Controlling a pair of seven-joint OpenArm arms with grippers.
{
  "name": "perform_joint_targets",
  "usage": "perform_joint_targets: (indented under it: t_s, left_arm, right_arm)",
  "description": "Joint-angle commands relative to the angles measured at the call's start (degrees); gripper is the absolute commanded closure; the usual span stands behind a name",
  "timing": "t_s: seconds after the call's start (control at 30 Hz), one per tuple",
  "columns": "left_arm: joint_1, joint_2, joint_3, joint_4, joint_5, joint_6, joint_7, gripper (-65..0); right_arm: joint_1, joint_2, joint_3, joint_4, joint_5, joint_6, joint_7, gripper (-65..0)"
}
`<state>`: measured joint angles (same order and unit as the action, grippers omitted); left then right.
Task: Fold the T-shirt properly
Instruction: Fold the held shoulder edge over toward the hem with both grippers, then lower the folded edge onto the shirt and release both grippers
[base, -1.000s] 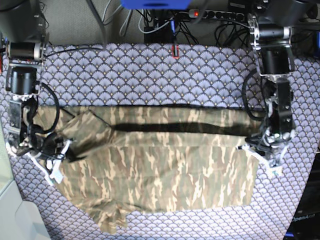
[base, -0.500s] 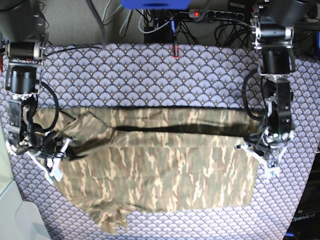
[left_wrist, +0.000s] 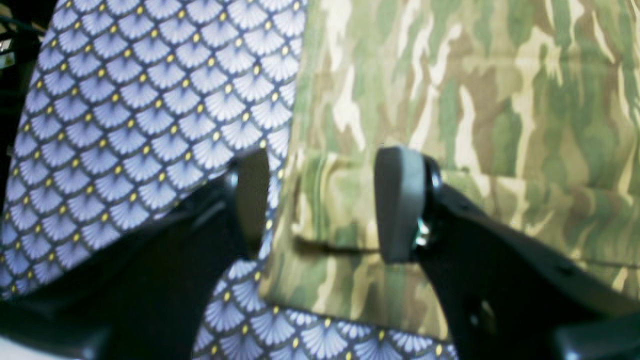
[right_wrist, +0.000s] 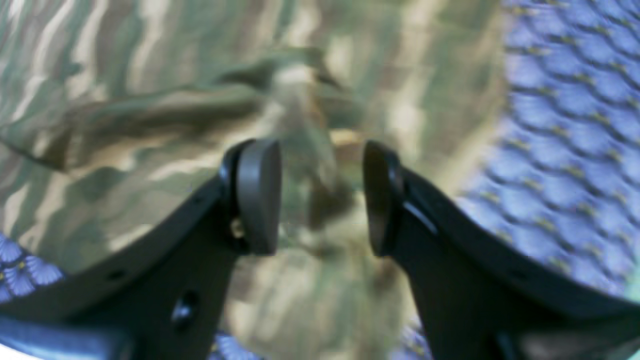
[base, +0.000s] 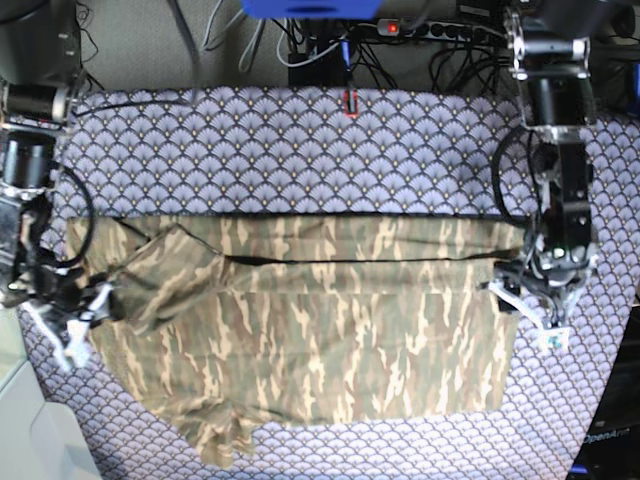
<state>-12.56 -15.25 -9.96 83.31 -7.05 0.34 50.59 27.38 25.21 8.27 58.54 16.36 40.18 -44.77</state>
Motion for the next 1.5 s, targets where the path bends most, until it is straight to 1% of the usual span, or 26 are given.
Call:
perform_joint_targets:
  t_s: [0.0, 0.13, 0.23, 0.33, 0.5, 0.77, 0.83, 1.0, 1.07, 1.23, 1.3, 1.47]
  left_arm:
    - [-0.41, -0.71, -0.46, 2.19, -0.03, 0.23, -0.96, -33.2]
    - [5.66, -0.1, -7.58, 7.11, -0.38, -0.12, -1.23, -33.2]
    - [8.38, 1.14, -11.54, 8.08, -0.38, -0.21, -1.31, -33.2]
    - [10.49, 1.31, -13.74, 8.16, -0.38, -0.21, -1.31, -33.2]
    - [11.99, 1.4, -14.0, 8.16, -0.47, -0.21, -1.75, -33.2]
    - [13.13, 1.4, -14.0, 8.16, -0.47, -0.21, -2.54, -33.2]
    - [13.22, 1.4, -14.0, 8.16, -0.47, -0.21, -2.54, -33.2]
    - [13.22, 1.4, -14.0, 8.16, -0.47, -0.21, -2.54, -33.2]
    - [13.22, 1.4, -14.0, 8.16, -0.47, -0.21, -2.54, -33.2]
    - [13.22, 1.4, -14.0, 8.16, -0.47, -0.21, -2.54, -33.2]
    - [13.22, 1.4, -14.0, 8.16, -0.47, -0.21, -2.54, -33.2]
    - [13.22, 1.4, -14.0, 8.08, -0.47, -0.21, -2.54, -33.2]
  right_arm:
    - [1.68, 1.82, 1.35, 1.02, 0.65, -0.18, 1.13, -28.5]
    - [-1.22, 4.28, 6.19, 1.1, 0.83, -0.18, -0.9, -28.5]
    - [-4.83, 4.63, 9.27, 1.19, 0.83, -0.18, -0.63, -28.5]
    - [-7.99, 4.46, 11.82, 1.19, 0.83, -0.18, -0.63, -28.5]
    - [-10.72, 4.28, 13.84, 1.19, 0.91, -0.18, -0.63, -28.5]
    - [-12.39, 4.19, 13.84, 1.19, 0.91, -0.18, -1.16, -28.6]
    - [-12.56, 3.4, 13.84, 1.19, 0.91, -0.18, -1.25, -28.6]
    - [-13.53, 2.96, 13.84, 1.28, 1.0, -0.18, -2.65, -28.6]
    - [-13.62, 2.17, 13.84, 1.28, 1.0, -0.18, -3.01, -28.7]
    - [-13.97, 1.73, 13.57, 1.28, 1.0, -0.18, -3.01, -28.7]
    - [-14.06, 0.85, 13.66, 1.28, 1.0, -0.18, -3.01, -28.7]
    - [-14.06, 0.59, 13.75, 1.28, 1.0, -0.18, -3.01, -27.8]
